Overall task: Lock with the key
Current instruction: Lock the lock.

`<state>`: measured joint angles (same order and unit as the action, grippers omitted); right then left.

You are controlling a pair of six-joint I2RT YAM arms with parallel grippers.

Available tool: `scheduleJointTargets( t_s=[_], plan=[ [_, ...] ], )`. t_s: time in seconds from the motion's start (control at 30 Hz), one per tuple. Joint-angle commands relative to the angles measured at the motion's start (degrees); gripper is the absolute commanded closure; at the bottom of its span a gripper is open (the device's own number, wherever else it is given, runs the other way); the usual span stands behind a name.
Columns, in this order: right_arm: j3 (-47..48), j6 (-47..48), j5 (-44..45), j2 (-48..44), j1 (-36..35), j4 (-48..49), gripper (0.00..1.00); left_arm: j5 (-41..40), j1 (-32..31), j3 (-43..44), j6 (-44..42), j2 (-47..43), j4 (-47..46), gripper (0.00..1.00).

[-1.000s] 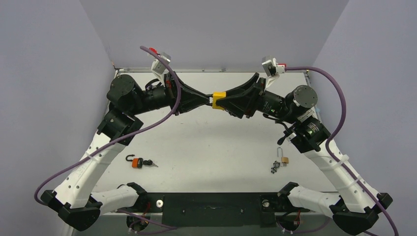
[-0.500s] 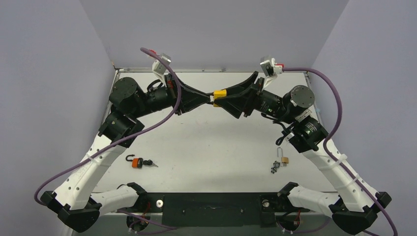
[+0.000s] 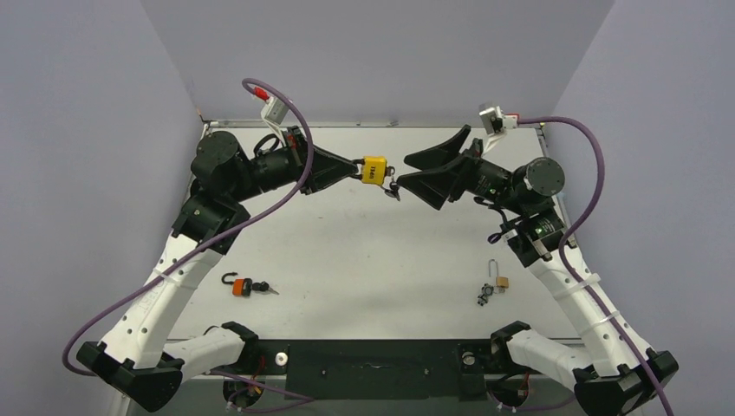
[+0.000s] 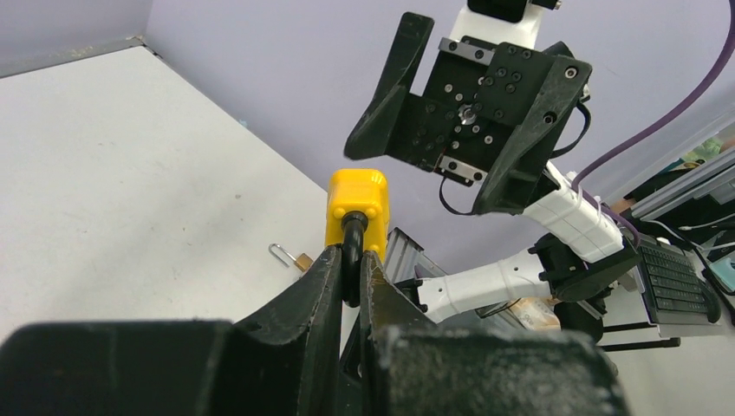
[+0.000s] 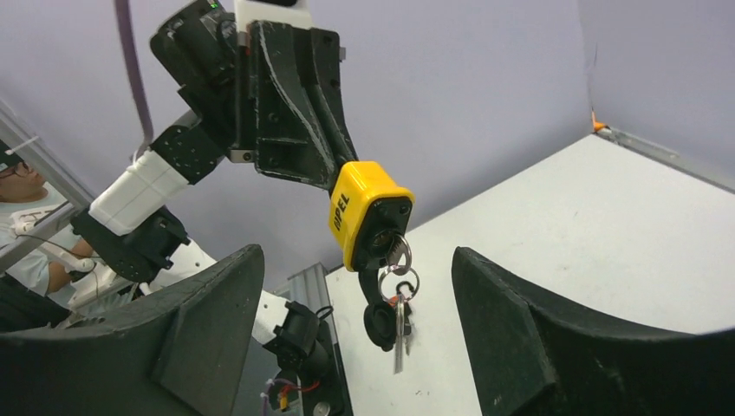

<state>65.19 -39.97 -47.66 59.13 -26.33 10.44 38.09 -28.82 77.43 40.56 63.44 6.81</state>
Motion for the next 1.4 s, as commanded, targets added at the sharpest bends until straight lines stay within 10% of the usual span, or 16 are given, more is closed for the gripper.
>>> scheduleJointTargets(
  t_s=[0.0, 0.63, 1.37],
  plan=[
    [-3.0, -10.8, -7.1, -1.6, 3.5, 19.6, 0.26, 2.8, 0.9, 4.3, -0.3, -0.9, -1.8, 1.0],
    [0.0, -4.4, -8.1, 2.1, -0.8, 13.8, 0.5, 9.8, 1.1, 7.4, 1.8, -0.5, -3.9, 1.0],
    [0.8, -2.4, -9.0, 1.9, -2.4, 10.1, 1.0, 9.3, 2.3, 7.5, 2.2, -0.1, -3.8, 1.0]
  ],
)
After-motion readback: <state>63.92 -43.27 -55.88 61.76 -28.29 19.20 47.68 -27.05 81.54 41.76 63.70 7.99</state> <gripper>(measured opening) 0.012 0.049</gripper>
